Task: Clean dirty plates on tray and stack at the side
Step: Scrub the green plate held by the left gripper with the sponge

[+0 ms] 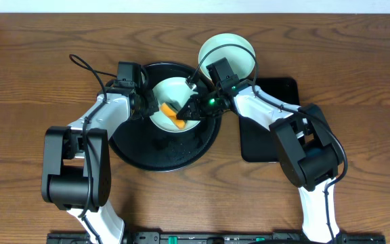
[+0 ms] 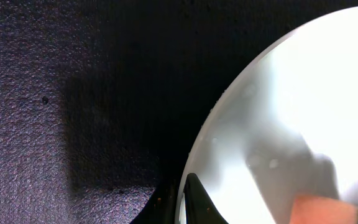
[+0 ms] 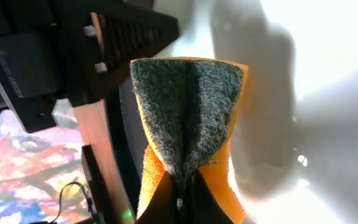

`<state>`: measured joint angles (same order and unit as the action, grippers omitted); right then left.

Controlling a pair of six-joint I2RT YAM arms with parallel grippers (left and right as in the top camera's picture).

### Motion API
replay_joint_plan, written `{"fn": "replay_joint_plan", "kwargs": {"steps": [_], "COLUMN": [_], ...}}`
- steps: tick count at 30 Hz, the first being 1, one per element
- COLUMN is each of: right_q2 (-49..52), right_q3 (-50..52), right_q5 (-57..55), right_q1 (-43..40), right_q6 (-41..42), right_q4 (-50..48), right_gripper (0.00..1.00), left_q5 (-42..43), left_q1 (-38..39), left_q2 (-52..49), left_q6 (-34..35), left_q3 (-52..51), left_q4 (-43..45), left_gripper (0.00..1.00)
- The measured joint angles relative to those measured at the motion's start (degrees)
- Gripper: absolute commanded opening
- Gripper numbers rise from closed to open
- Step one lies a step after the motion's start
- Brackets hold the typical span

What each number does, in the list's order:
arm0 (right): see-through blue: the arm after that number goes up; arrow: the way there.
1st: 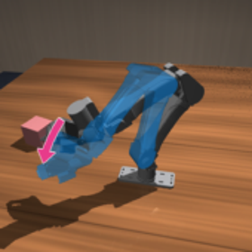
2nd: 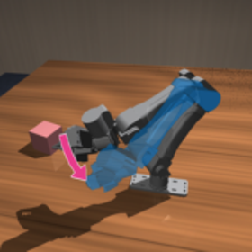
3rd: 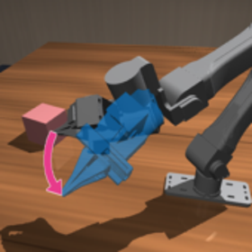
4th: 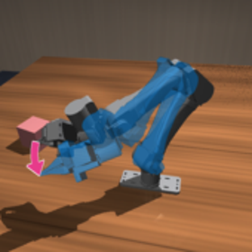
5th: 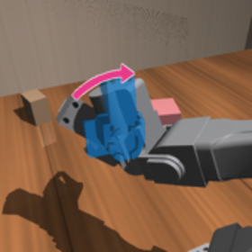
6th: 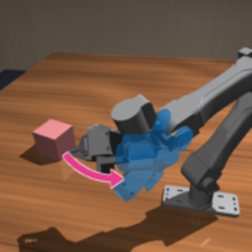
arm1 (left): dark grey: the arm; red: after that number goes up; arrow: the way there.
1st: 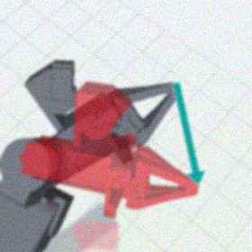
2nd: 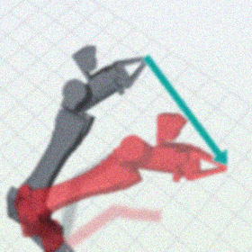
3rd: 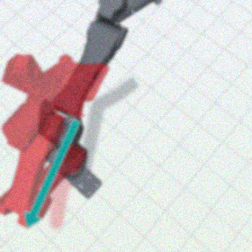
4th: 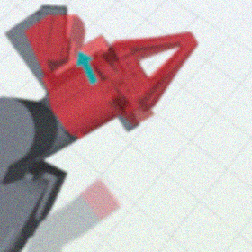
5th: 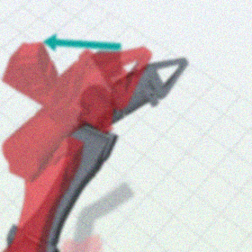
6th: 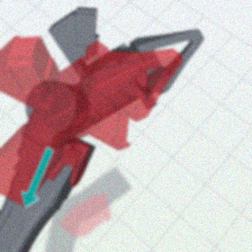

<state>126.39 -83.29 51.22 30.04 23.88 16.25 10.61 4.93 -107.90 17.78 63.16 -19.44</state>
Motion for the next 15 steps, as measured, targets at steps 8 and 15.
{"fn": "replay_joint_plan", "kwargs": {"steps": [8,15], "right_q2": [0.0,0.0], "right_q3": [0.2,2.5], "right_q5": [-0.1,-4.0], "right_q1": [1.5,2.8], "right_q6": [0.5,0.5], "right_q4": [-2.2,-2.8], "right_gripper": [0.01,0.01], "left_q5": [0.0,0.0], "left_q1": [0.0,0.0], "left_q2": [0.0,0.0], "left_q6": [0.0,0.0], "left_q3": [0.0,0.0], "left_q4": [0.0,0.0], "left_gripper": [0.08,0.08]}}
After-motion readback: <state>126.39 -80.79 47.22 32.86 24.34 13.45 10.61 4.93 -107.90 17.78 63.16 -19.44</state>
